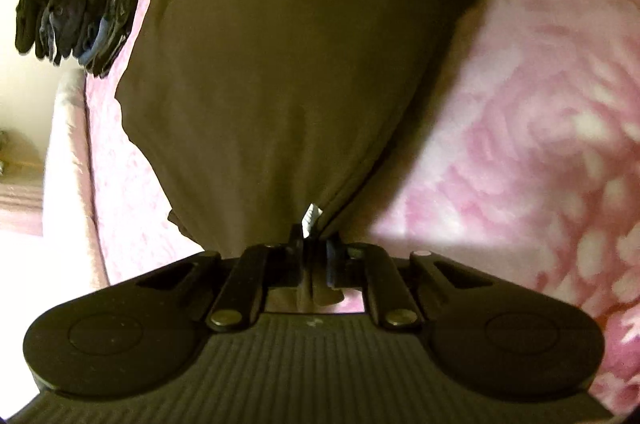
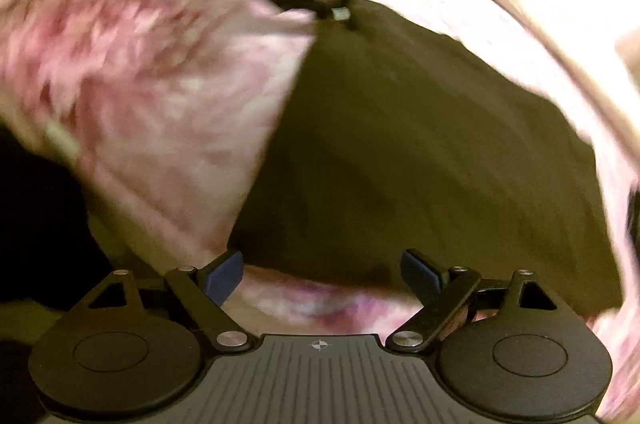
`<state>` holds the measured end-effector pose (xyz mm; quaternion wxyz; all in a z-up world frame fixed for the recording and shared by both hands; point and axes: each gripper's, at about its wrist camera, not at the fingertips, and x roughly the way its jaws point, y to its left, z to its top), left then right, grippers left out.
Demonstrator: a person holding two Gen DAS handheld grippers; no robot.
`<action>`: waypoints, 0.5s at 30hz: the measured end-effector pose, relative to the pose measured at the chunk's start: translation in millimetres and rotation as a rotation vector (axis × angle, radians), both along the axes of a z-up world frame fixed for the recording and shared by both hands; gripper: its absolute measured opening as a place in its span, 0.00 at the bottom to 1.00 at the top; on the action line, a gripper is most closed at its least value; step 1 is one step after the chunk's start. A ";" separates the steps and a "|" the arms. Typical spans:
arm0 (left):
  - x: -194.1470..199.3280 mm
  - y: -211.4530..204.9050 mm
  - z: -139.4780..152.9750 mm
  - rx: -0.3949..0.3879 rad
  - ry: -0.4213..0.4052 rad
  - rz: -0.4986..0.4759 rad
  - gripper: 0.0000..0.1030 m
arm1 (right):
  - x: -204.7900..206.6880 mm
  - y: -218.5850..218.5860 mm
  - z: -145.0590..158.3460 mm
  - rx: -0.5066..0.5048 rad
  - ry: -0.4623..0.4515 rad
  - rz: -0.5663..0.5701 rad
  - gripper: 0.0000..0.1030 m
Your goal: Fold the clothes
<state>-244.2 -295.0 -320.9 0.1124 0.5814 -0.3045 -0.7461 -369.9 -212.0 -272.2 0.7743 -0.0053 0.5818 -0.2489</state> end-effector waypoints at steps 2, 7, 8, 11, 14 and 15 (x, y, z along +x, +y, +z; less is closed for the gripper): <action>1.9 -6.5 6.0 0.049 0.027 0.031 0.08 | 6.1 6.8 -12.4 -0.039 0.055 0.066 0.86; 7.2 -7.4 11.3 0.080 0.034 0.001 0.08 | 6.1 13.0 -20.9 -0.131 0.093 0.144 0.86; 8.2 -5.9 10.9 0.077 0.032 -0.008 0.08 | 4.9 11.7 -20.7 -0.143 0.086 0.142 0.86; 9.1 -4.1 8.2 0.074 0.033 -0.012 0.08 | 1.1 7.2 -19.7 -0.178 0.060 0.132 0.85; 8.1 -4.2 8.5 0.083 0.038 0.011 0.08 | 4.6 7.4 -17.2 -0.189 0.009 0.183 0.85; 7.7 -4.8 9.4 0.089 0.038 0.020 0.08 | 6.9 7.2 -17.6 -0.188 0.002 0.193 0.71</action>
